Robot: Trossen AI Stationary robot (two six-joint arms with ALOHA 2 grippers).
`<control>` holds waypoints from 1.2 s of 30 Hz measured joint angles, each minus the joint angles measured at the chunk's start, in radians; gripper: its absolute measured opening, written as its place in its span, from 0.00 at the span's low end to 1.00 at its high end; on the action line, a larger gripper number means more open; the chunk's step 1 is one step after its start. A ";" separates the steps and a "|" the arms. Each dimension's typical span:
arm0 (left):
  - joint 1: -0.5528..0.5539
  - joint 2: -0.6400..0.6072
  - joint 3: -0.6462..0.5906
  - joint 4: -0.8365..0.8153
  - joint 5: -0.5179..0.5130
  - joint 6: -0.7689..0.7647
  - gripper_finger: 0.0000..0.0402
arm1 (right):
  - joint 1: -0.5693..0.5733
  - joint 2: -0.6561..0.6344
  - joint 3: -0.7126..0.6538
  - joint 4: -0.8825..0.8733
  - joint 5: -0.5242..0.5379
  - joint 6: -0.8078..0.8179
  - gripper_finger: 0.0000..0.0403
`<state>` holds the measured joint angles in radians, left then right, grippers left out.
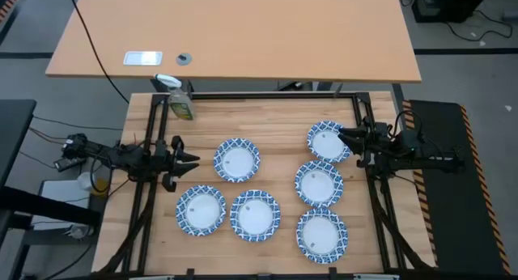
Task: Nest bowls inside each other
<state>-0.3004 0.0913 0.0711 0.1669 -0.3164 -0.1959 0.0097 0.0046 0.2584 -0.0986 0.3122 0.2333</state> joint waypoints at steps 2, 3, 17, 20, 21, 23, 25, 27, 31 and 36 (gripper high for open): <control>0.000 0.000 0.000 0.000 0.000 0.000 0.27 | 0.000 0.000 0.000 0.000 0.000 0.000 0.30; 0.000 0.000 0.000 0.000 0.000 0.000 0.27 | 0.000 0.000 0.000 0.000 0.000 0.000 0.30; 0.000 0.000 0.000 0.000 0.000 0.000 0.27 | 0.000 0.000 0.000 0.000 0.000 0.000 0.30; 0.000 0.000 0.000 0.019 -0.001 -0.003 0.27 | 0.000 0.000 0.000 0.000 0.004 0.000 0.30; 0.000 0.000 0.000 0.038 -0.004 -0.003 0.27 | 0.000 0.000 0.000 0.000 0.011 -0.003 0.30; 0.000 0.000 0.000 0.075 -0.008 -0.003 0.27 | 0.000 0.000 0.000 0.008 0.016 -0.018 0.30; 0.000 0.000 0.000 0.103 -0.008 -0.003 0.27 | 0.000 0.000 0.000 0.024 0.013 -0.024 0.30; 0.000 0.000 0.000 0.125 -0.010 -0.003 0.27 | 0.000 0.000 0.000 0.030 0.004 -0.023 0.30; 0.000 0.000 0.000 0.134 -0.011 -0.003 0.27 | 0.000 0.000 0.000 0.050 0.006 -0.024 0.30; 0.000 0.000 0.000 0.117 -0.012 0.000 0.27 | 0.000 0.000 0.000 0.084 0.009 -0.026 0.30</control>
<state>-0.3004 0.0914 0.0711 0.2841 -0.3283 -0.1955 0.0097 0.0044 0.2584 -0.0142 0.3214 0.2074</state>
